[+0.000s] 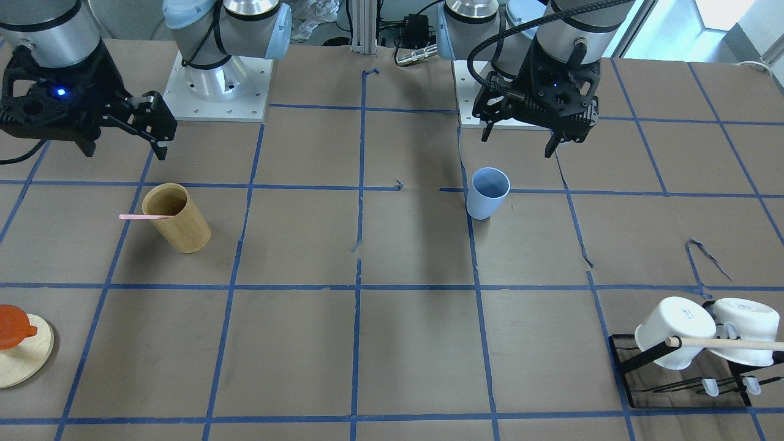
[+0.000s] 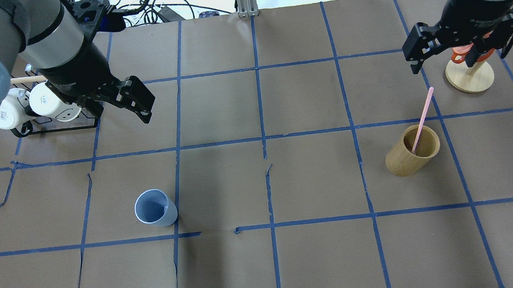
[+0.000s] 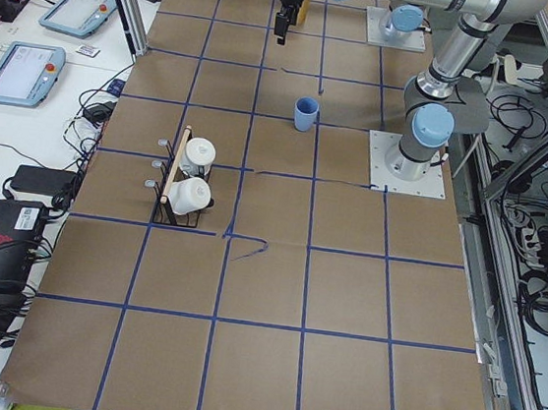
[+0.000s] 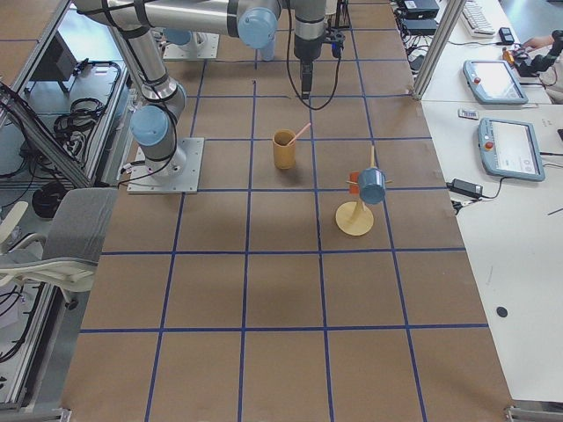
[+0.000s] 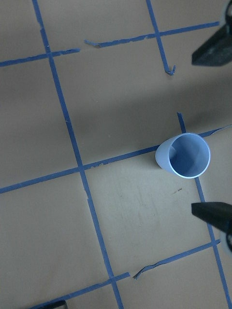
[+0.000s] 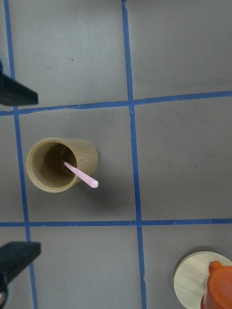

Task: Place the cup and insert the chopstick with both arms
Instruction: 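Lower the right gripper onto the pink chopstick in the bamboo cup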

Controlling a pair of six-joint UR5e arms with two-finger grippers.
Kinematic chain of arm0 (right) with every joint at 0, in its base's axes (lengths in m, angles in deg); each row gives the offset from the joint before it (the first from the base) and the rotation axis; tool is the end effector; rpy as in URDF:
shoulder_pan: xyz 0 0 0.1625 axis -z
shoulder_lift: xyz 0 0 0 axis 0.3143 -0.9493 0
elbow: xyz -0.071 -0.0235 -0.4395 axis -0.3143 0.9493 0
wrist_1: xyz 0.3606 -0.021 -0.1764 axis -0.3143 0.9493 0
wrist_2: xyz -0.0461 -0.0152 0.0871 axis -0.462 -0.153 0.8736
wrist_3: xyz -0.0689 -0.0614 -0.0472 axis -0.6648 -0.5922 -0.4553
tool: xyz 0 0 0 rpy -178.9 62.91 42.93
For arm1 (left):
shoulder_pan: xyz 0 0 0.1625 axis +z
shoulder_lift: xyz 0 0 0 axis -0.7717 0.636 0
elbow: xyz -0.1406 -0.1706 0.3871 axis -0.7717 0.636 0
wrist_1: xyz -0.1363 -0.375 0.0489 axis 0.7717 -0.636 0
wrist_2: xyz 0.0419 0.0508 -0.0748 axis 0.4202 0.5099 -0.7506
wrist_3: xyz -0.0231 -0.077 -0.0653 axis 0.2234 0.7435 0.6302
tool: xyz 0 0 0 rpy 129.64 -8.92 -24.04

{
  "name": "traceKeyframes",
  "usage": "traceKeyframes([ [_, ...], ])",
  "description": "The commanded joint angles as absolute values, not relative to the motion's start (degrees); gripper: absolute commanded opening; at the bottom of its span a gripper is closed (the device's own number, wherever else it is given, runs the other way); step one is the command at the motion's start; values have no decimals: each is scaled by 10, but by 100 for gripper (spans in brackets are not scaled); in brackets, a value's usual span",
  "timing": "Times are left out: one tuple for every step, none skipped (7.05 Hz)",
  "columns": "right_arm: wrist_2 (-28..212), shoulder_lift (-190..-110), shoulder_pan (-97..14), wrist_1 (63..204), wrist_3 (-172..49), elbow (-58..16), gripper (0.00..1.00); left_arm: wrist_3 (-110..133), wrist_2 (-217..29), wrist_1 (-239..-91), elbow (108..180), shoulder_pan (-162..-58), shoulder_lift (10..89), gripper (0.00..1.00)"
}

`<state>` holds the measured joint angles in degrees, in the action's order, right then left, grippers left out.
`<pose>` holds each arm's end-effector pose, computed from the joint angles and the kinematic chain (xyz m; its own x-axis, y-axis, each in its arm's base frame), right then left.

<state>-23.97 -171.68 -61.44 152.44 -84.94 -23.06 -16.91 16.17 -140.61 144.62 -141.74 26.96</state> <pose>0.0415 -0.4863 0.4839 -0.9961 0.0646 0.0608 0.0630 0.9976 -0.0270 -0.1455 -0.4528 0.5095 -0.9664 0.2558 0.0258 0.2561 0.9666 0.0087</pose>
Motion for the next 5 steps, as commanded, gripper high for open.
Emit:
traceKeyframes([
  [-238,-1714,-595,1608,-846,-294,100,-169,162,-1406,1446,-1417,270,100],
  [-237,-1714,-593,1620,-841,-314,100,-169,162,-1406,1446,-1417,270,100],
  [-236,-1710,-593,1665,-844,-343,100,-169,162,-1406,1446,-1417,269,100],
  [-236,-1710,-593,1727,-844,-384,100,-169,162,-1406,1446,-1417,270,100],
  [-237,-1710,-593,1790,-846,-419,100,-169,162,-1406,1446,-1417,270,100],
])
